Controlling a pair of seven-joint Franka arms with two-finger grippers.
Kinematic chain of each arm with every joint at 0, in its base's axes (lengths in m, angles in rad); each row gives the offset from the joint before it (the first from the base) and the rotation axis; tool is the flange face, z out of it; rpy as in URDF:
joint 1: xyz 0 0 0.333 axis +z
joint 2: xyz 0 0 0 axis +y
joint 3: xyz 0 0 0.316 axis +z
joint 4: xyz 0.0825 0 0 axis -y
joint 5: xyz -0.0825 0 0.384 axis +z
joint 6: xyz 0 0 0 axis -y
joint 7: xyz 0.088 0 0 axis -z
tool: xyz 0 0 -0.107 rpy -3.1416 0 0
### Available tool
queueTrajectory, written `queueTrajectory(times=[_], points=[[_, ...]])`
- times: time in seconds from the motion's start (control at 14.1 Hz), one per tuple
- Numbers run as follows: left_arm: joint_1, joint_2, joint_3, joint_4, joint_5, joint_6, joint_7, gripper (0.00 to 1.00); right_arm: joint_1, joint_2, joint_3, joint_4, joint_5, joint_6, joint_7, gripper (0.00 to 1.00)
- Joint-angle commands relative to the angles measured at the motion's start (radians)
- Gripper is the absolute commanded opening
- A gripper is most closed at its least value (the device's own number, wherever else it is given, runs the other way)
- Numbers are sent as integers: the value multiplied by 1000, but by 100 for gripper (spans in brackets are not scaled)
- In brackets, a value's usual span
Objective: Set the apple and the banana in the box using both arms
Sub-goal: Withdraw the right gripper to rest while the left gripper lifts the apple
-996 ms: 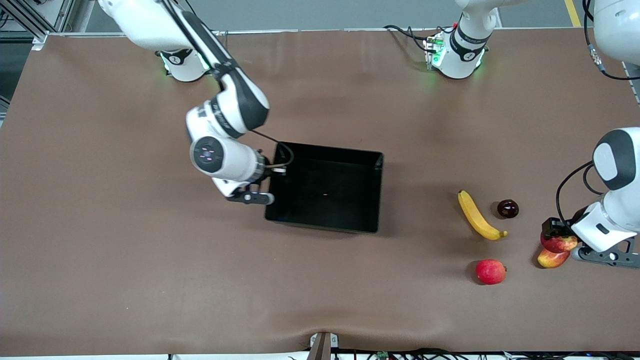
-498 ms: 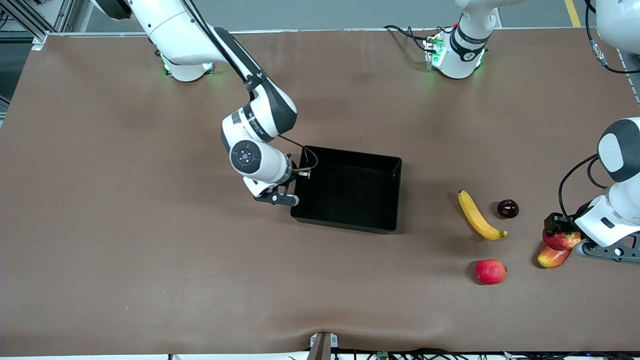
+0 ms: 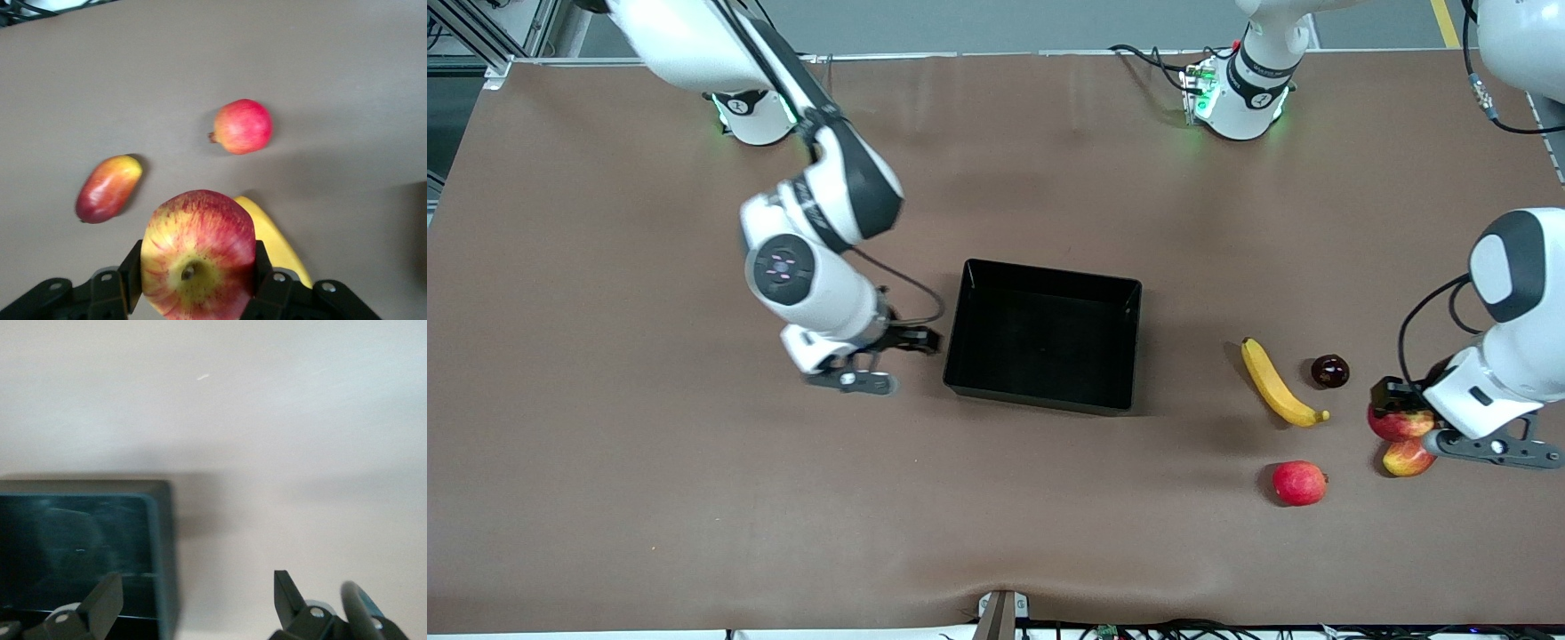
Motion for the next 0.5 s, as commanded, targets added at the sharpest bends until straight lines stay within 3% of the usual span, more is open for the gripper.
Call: queueTrajectory(times=[0.0, 0.14, 0.43], points=[[1, -26, -49, -16, -16, -24, -72, 0, -77, 4, 3, 153, -45, -190, -12, 100], [1, -26, -97, -16, -13, -24, -155, 0, -152, -5, 6, 164, -40, -243, -30, 100], [-1, -37, -198, -20, -6, -25, -312, 0, -242, -132, 4, 152, -45, -357, -76, 100]])
